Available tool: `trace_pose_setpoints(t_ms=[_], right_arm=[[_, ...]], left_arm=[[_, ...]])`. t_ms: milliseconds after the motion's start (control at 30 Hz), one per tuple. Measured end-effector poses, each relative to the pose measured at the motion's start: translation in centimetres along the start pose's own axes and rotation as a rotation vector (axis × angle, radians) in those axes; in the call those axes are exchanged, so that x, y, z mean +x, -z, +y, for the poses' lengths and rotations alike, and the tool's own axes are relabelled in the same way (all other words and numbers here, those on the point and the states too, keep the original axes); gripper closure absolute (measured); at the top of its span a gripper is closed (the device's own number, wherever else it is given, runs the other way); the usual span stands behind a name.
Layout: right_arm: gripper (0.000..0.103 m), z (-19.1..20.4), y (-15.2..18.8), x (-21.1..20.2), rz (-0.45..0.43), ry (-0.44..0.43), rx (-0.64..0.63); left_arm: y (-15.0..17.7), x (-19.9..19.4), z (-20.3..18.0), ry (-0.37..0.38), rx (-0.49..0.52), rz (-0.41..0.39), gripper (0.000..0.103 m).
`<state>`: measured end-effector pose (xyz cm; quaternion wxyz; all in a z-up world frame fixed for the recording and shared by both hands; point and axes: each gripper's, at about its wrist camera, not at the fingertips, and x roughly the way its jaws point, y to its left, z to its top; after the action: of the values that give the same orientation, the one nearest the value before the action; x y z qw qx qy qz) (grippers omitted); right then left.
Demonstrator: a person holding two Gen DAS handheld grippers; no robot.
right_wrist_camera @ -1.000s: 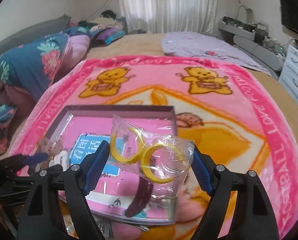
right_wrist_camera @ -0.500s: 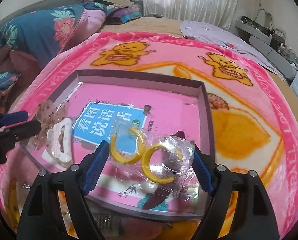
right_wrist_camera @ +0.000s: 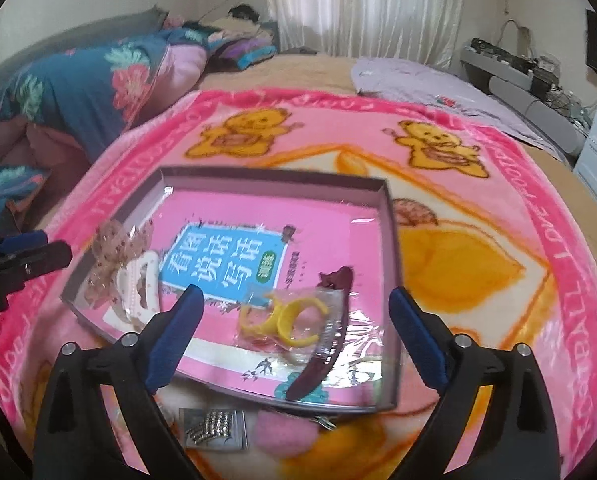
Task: Organize jewelry
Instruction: 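Lower the white claw clip and yellow-ring bag into the box and release both, then withdraw both tools from the box toward the remaining jewelry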
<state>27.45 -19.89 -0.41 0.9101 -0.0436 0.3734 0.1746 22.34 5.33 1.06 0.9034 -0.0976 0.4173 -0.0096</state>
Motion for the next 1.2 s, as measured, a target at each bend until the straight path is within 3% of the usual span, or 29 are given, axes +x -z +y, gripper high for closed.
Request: trace_pose_setpoints(t_ms=[500, 1200], right_arm=[[0.006, -2.5, 0.0, -9.0, -0.19, 0.019, 0.074], [0.004, -2.0, 3.0, -15.1, -0.255, 0.016, 0.098]], left_arm=[[0.2, -6.6, 0.5, 0.006, -0.024, -0.114, 0.01], [3.3, -11.7, -1.9, 0.024, 0.016, -0.193, 0.01]])
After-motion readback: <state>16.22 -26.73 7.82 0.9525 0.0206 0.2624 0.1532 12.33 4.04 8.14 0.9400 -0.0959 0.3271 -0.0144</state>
